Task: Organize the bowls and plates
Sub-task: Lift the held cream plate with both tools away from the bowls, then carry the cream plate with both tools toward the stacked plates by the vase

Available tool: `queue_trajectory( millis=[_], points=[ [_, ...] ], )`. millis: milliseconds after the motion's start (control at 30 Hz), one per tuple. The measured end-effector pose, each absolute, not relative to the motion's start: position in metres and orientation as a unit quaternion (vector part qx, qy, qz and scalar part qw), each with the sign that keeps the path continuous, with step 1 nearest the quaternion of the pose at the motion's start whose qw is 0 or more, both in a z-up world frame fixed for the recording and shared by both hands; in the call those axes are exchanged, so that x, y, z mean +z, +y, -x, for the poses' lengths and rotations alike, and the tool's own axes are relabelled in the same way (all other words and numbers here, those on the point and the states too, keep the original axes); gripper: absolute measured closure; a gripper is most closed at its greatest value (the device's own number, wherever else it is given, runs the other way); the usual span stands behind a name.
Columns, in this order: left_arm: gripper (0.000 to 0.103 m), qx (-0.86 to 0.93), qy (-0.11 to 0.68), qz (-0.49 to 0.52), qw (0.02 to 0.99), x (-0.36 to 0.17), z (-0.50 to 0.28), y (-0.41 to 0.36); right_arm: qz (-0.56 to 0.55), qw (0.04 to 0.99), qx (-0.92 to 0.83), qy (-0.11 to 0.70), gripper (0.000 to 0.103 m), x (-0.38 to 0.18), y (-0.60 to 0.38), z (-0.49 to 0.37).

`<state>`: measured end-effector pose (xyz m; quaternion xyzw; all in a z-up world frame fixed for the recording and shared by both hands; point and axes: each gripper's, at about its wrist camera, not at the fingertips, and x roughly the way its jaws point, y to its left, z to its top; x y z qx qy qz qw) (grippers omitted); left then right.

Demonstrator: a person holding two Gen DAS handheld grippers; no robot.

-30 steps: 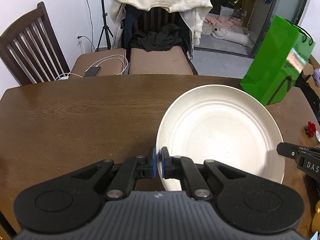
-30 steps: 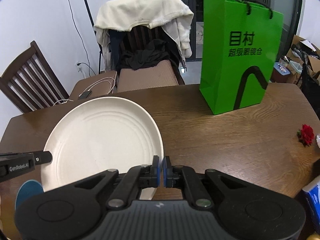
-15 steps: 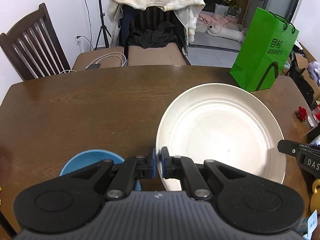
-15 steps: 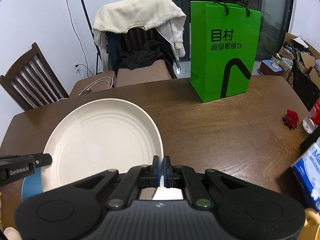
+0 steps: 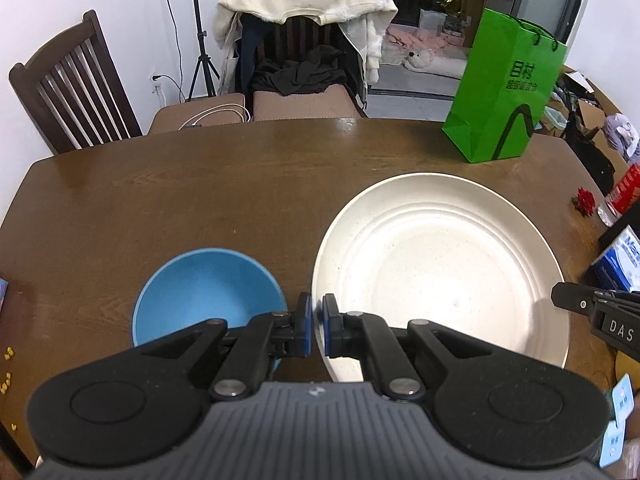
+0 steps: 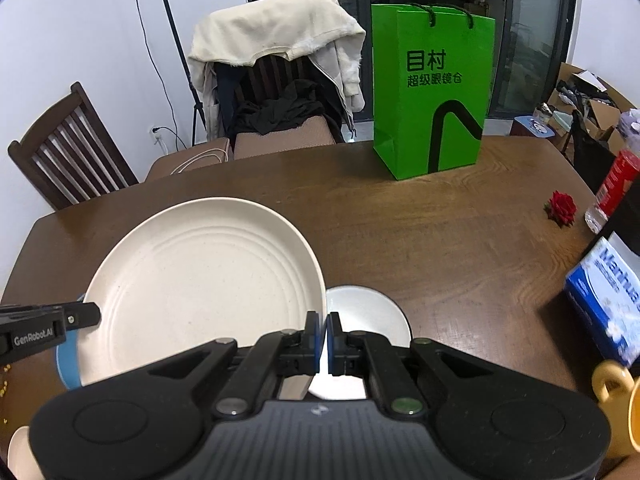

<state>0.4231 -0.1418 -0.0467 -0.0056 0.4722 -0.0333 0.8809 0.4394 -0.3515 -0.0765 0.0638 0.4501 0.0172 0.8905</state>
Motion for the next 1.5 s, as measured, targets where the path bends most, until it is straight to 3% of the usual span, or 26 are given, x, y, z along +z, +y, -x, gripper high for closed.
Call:
queue_trajectory(
  millis=[1500],
  points=[
    [0.097, -0.052, 0.473, 0.001, 0.879, -0.053, -0.253, -0.106, -0.074, 0.881, -0.002, 0.468, 0.099, -0.087, -0.316, -0.260]
  ],
)
